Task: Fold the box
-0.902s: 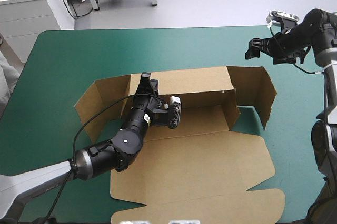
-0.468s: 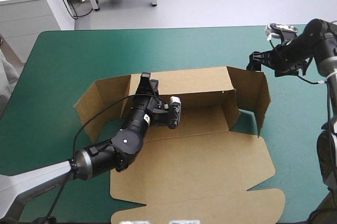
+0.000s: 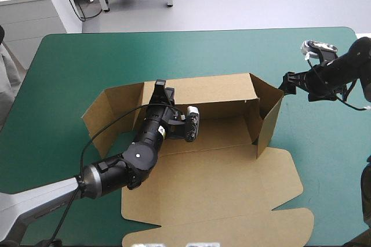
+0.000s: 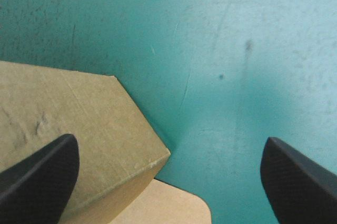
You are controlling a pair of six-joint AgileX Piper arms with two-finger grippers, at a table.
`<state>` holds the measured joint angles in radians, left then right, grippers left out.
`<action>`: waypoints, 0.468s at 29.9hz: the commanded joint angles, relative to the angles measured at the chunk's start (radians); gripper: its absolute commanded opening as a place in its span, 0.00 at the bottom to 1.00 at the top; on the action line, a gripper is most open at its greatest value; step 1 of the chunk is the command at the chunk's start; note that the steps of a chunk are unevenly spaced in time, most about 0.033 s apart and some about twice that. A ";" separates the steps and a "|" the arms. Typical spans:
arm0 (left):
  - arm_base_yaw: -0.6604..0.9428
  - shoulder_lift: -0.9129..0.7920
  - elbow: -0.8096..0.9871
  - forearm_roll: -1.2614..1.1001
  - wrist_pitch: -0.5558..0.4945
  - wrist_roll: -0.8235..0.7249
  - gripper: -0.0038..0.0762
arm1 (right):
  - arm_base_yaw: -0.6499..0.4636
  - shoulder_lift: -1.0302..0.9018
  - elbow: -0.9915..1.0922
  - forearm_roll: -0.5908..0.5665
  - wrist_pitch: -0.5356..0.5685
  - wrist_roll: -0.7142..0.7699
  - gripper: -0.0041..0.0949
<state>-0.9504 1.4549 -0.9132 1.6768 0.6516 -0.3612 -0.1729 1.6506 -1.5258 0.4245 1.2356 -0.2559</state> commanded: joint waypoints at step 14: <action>-0.006 -0.033 -0.021 0.029 0.003 0.005 0.04 | -0.006 -0.263 0.411 0.277 -0.220 -0.326 0.91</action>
<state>-0.9504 1.4549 -0.9132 1.6768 0.6516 -0.3612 -0.1741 1.4457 -1.1470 0.5859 1.0575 -0.4714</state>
